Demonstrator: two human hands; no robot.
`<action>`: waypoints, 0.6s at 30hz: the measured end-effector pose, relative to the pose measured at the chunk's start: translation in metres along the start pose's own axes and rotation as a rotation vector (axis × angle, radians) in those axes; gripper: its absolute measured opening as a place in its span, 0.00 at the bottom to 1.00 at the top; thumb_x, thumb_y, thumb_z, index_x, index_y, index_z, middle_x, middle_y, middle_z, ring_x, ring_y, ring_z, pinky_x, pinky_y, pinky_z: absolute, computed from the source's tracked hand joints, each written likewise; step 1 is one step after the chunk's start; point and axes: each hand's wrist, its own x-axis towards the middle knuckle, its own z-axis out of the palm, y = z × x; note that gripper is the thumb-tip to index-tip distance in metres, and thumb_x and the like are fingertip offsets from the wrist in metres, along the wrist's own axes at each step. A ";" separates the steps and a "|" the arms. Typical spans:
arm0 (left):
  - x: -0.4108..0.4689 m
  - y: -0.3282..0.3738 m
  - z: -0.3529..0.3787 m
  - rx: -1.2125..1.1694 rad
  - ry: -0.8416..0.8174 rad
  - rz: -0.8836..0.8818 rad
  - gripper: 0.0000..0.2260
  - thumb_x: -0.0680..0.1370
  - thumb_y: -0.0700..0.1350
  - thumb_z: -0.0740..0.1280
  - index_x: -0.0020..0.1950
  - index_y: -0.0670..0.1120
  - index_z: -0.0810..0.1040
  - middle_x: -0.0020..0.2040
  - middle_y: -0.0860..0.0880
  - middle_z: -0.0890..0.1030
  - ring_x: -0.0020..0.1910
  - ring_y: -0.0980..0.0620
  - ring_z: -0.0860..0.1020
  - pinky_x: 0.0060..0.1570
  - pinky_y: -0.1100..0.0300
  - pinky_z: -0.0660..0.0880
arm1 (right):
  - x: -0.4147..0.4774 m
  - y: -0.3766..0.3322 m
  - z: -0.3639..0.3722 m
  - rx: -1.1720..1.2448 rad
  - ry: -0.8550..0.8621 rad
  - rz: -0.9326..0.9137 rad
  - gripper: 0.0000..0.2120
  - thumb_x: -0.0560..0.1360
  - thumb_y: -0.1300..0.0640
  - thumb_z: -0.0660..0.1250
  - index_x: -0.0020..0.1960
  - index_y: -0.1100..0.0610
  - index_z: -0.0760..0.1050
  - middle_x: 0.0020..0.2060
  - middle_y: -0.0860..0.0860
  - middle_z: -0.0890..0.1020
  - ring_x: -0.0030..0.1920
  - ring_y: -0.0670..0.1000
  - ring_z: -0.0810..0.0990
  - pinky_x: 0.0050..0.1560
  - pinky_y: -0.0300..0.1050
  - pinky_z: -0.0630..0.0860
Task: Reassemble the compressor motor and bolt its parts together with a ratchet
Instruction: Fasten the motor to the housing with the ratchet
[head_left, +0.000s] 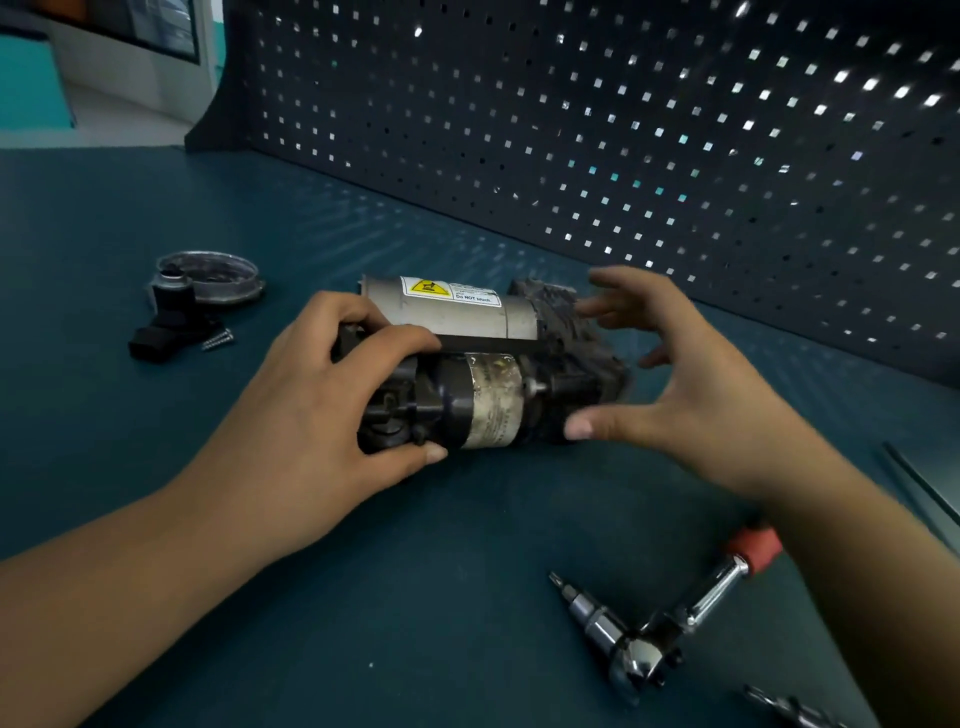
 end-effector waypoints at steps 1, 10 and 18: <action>-0.001 0.002 0.000 0.052 0.017 0.002 0.29 0.62 0.58 0.72 0.62 0.56 0.72 0.58 0.52 0.66 0.58 0.48 0.67 0.57 0.47 0.69 | -0.001 0.006 -0.006 -0.048 -0.055 0.028 0.41 0.56 0.42 0.77 0.63 0.35 0.60 0.59 0.34 0.72 0.59 0.29 0.69 0.55 0.20 0.63; 0.000 0.017 0.000 0.275 0.046 0.117 0.29 0.66 0.63 0.67 0.62 0.49 0.74 0.64 0.46 0.68 0.65 0.43 0.61 0.57 0.39 0.61 | -0.002 0.023 0.001 -0.315 -0.041 -0.106 0.36 0.62 0.51 0.79 0.67 0.52 0.73 0.59 0.38 0.69 0.62 0.42 0.66 0.61 0.19 0.52; 0.017 0.036 0.004 0.160 0.007 0.139 0.20 0.70 0.60 0.60 0.53 0.51 0.81 0.49 0.55 0.78 0.50 0.50 0.75 0.52 0.48 0.66 | -0.001 0.024 0.004 -0.307 -0.027 -0.130 0.33 0.62 0.52 0.79 0.65 0.55 0.75 0.63 0.49 0.75 0.63 0.51 0.70 0.61 0.23 0.54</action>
